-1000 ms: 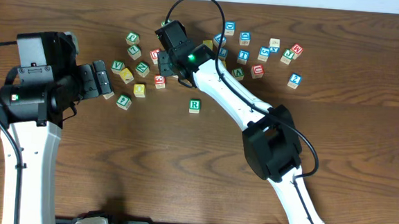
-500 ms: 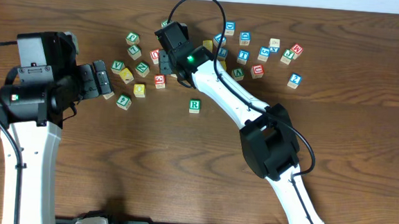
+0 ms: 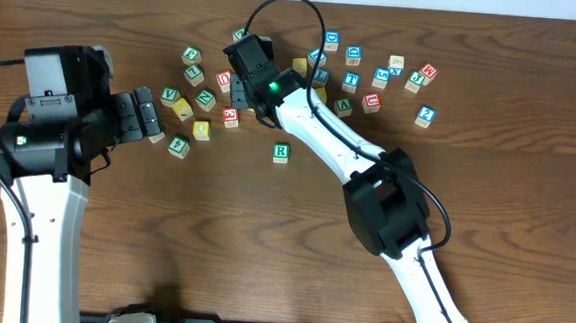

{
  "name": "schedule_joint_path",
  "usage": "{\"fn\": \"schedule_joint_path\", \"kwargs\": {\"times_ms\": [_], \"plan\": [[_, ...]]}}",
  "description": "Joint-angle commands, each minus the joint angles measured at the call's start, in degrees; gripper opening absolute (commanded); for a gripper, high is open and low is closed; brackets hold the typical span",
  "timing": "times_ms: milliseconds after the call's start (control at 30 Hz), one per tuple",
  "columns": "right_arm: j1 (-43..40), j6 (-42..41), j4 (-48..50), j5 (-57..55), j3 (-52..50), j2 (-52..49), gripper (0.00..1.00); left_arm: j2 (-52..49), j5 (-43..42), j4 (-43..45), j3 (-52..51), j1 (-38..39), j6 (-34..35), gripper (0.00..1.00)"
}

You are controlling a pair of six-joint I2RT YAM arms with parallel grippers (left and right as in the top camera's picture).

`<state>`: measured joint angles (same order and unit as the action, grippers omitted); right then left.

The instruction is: Spell out ROBOT

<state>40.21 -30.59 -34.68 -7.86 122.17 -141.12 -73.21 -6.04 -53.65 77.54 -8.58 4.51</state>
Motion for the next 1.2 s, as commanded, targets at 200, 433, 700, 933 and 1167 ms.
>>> {"fn": "schedule_joint_path", "kwargs": {"times_ms": [200, 433, 700, 933, 1167], "plan": [[0.17, -0.7, 0.0, -2.36, 0.55, -1.51, 0.41, -0.2, 0.33, -0.11, 1.44, -0.31, 0.52, 0.98], [0.17, -1.77, -0.28, -2.34, 0.55, -1.51, 0.41, -0.2, 0.33, -0.11, 1.44, -0.31, 0.52, 0.98], [0.17, -1.77, -0.44, -2.32, 0.55, -1.51, 0.4, -0.2, 0.33, -0.11, 1.44, -0.31, 0.52, 0.98], [0.17, -1.79, -0.87, -2.29, 0.55, -1.51, 0.4, -0.2, 0.35, -0.11, 1.44, -0.31, 0.52, 0.98], [0.17, -2.1, -1.33, -2.32, 0.55, -1.51, 0.4, -0.2, 0.35, -0.11, 1.44, -0.31, 0.52, 0.98]]}}
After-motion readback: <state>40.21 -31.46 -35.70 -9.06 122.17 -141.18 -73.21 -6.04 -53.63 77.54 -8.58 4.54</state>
